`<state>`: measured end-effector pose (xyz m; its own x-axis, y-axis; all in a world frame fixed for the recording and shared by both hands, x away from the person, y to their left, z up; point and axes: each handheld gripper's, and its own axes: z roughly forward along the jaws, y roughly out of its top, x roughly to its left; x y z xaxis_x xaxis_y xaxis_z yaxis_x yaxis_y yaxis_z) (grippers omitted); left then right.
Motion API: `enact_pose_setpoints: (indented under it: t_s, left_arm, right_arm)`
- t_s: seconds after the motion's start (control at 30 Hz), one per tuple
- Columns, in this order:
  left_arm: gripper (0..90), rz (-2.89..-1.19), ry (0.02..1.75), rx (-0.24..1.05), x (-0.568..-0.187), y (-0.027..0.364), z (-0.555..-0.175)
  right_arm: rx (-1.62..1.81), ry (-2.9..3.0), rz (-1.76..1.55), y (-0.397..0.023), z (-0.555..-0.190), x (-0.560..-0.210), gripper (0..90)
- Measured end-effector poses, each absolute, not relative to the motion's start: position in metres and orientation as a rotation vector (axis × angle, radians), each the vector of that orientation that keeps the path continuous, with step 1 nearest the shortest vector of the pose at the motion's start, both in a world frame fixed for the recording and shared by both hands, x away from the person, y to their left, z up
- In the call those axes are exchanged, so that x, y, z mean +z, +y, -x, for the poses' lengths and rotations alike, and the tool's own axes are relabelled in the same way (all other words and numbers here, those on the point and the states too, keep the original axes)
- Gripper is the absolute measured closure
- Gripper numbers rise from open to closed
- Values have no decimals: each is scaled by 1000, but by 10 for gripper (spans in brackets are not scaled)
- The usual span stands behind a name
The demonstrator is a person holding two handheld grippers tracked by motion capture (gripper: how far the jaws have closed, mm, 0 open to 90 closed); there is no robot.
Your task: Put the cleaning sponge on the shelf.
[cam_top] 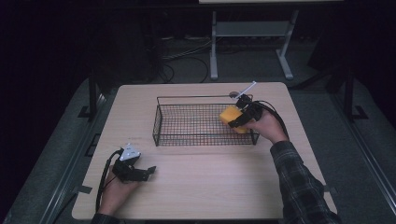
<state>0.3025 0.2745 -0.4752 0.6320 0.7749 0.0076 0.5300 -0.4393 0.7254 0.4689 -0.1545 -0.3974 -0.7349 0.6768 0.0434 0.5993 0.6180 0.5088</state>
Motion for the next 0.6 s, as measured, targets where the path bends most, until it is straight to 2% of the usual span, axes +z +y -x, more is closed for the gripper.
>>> enact_pose_setpoints:
  t_s: [0.6]
  left_arm:
    - [129,-2146,1016,445,-475,274,-302]
  right_arm:
    - [741,2706,-1082,-158,-470,-413,225]
